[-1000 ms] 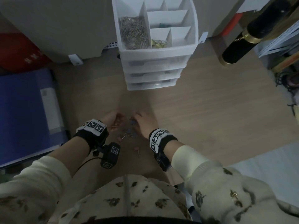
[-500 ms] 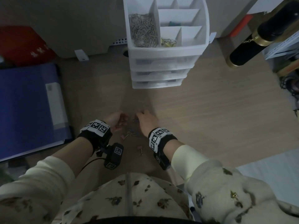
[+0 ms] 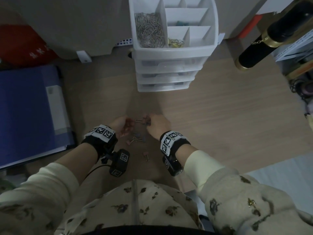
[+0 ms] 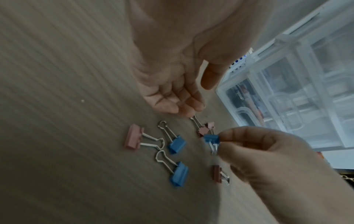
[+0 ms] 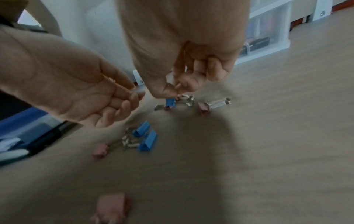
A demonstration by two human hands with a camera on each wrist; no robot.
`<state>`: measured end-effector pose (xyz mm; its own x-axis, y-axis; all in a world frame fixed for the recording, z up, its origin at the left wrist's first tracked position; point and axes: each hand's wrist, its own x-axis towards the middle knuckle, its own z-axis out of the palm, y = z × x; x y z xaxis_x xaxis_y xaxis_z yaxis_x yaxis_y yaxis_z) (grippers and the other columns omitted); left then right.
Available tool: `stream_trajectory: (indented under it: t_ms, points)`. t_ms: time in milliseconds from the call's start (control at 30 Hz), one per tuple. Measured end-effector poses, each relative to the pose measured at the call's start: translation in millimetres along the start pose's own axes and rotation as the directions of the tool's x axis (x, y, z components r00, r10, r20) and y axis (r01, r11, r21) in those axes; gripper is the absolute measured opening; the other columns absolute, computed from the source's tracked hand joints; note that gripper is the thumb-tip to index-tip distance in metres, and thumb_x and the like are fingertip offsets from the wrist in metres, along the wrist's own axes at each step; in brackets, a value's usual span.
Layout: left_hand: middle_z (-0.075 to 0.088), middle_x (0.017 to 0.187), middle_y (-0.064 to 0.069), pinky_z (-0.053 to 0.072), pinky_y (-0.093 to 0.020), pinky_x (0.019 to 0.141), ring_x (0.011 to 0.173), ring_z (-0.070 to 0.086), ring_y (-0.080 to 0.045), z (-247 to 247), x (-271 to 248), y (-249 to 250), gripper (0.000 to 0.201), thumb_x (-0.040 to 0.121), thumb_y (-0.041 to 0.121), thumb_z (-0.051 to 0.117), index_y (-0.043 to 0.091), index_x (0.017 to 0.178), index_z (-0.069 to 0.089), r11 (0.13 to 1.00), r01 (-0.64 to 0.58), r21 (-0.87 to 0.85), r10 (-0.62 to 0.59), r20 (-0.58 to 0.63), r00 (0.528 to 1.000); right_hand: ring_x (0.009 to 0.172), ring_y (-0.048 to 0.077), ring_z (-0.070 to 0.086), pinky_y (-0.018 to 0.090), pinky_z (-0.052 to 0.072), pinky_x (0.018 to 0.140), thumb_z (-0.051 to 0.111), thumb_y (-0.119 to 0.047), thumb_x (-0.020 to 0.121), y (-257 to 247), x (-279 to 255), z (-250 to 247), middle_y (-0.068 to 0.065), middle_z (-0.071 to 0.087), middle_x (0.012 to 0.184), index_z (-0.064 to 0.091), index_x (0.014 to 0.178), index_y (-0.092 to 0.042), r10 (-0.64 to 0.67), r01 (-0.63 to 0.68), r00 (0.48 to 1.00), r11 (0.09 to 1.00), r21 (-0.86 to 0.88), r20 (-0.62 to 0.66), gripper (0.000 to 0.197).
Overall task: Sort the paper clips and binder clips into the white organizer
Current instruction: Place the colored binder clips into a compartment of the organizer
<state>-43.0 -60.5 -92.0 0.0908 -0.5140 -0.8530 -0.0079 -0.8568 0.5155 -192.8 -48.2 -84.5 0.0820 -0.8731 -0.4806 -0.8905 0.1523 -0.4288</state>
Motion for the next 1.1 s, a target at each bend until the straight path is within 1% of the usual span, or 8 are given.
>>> stream_trajectory:
  t_ms: [233, 333, 400, 500, 733, 933, 1033, 1100]
  points:
    - [0.056, 0.073, -0.002, 0.039, -0.021, 0.059, 0.060, 0.054, -0.011, 12, -5, 4, 0.033, 0.100, 0.021, 0.033, 0.012, 0.074, 0.051, 0.998, -0.014, -0.065, 0.018, 0.062, 0.998, 0.093, 0.025, 0.059, 0.029, 0.043, 0.072, 0.053, -0.021, 0.083, -17, 1, -8, 0.004, 0.062, 0.104, 0.064, 0.096, -0.021, -0.058, 0.065, 0.995, 0.993, 0.096, -0.075, 0.017]
    - [0.062, 0.053, 0.005, 0.039, -0.019, 0.055, 0.051, 0.057, -0.007, 6, -4, 5, 0.033, 0.101, 0.022, 0.033, 0.013, 0.075, 0.052, 0.997, -0.003, -0.082, 0.007, 0.043, 0.999, 0.103, 0.026, 0.057, 0.032, 0.045, 0.080, 0.050, -0.021, 0.087, -10, 1, -4, 0.005, 0.056, 0.117, 0.060, 0.110, -0.021, -0.031, 0.032, 0.999, 0.998, 0.054, -0.033, 0.025]
    - [0.060, 0.043, 0.010, 0.038, -0.019, 0.055, 0.061, 0.053, -0.009, 0, -4, 4, 0.034, 0.101, 0.022, 0.030, 0.015, 0.076, 0.052, 0.995, 0.005, -0.096, -0.002, 0.031, 1.000, 0.109, 0.028, 0.055, 0.035, 0.046, 0.085, 0.052, -0.019, 0.085, -3, -1, 0, 0.005, 0.049, 0.125, 0.055, 0.120, -0.026, -0.029, 0.028, 0.999, 1.000, 0.010, 0.034, 0.036]
    - [0.061, 0.046, 0.010, 0.037, -0.019, 0.056, 0.066, 0.051, -0.008, -4, -6, 3, 0.031, 0.100, 0.021, 0.032, 0.017, 0.076, 0.053, 0.995, 0.015, -0.098, -0.013, 0.020, 1.000, 0.115, 0.032, 0.052, 0.038, 0.046, 0.088, 0.056, -0.012, 0.085, 3, -2, 8, 0.006, 0.042, 0.134, 0.041, 0.136, -0.028, -0.056, 0.064, 0.994, 0.995, -0.082, 0.091, 0.056]
    - [0.062, 0.047, 0.010, 0.036, -0.022, 0.061, 0.066, 0.052, -0.009, -4, -6, 3, 0.029, 0.098, 0.022, 0.035, 0.018, 0.076, 0.053, 0.995, 0.034, -0.098, -0.030, 0.035, 0.999, 0.111, 0.029, 0.054, 0.036, 0.044, 0.083, 0.054, -0.014, 0.089, 7, -3, 9, 0.004, 0.051, 0.127, 0.052, 0.125, -0.026, -0.135, 0.136, 0.991, 0.983, -0.121, 0.018, 0.039]
    - [0.058, 0.083, -0.007, 0.046, -0.026, 0.069, 0.074, 0.055, -0.017, 2, -12, 4, 0.028, 0.100, 0.022, 0.036, 0.010, 0.082, 0.053, 0.971, 0.046, -0.236, -0.021, 0.109, 0.994, 0.100, 0.021, 0.055, 0.029, 0.041, 0.074, 0.061, -0.036, 0.087, -8, -1, 5, 0.002, 0.056, 0.107, 0.061, 0.104, -0.017, -0.288, 0.313, 0.944, 0.938, 0.153, -0.161, 0.026]
    - [0.060, 0.084, -0.007, 0.055, -0.024, 0.058, 0.069, 0.062, -0.015, 2, -17, 5, 0.024, 0.098, 0.023, 0.040, 0.010, 0.087, 0.056, 0.942, 0.053, -0.333, 0.022, 0.218, 0.976, 0.103, 0.018, 0.054, 0.032, 0.045, 0.081, 0.062, -0.043, 0.085, -19, 1, 4, 0.001, 0.056, 0.111, 0.060, 0.112, -0.019, -0.365, 0.386, 0.921, 0.903, 0.187, -0.136, 0.036]
    - [0.062, 0.074, -0.006, 0.054, -0.023, 0.053, 0.061, 0.062, -0.013, -1, -15, 6, 0.025, 0.098, 0.021, 0.041, 0.010, 0.083, 0.057, 0.928, 0.041, -0.370, 0.025, 0.171, 0.985, 0.100, 0.017, 0.054, 0.032, 0.046, 0.078, 0.059, -0.046, 0.087, -18, 1, 6, 0.000, 0.054, 0.111, 0.059, 0.112, -0.018, -0.370, 0.400, 0.912, 0.898, 0.184, -0.178, 0.037]
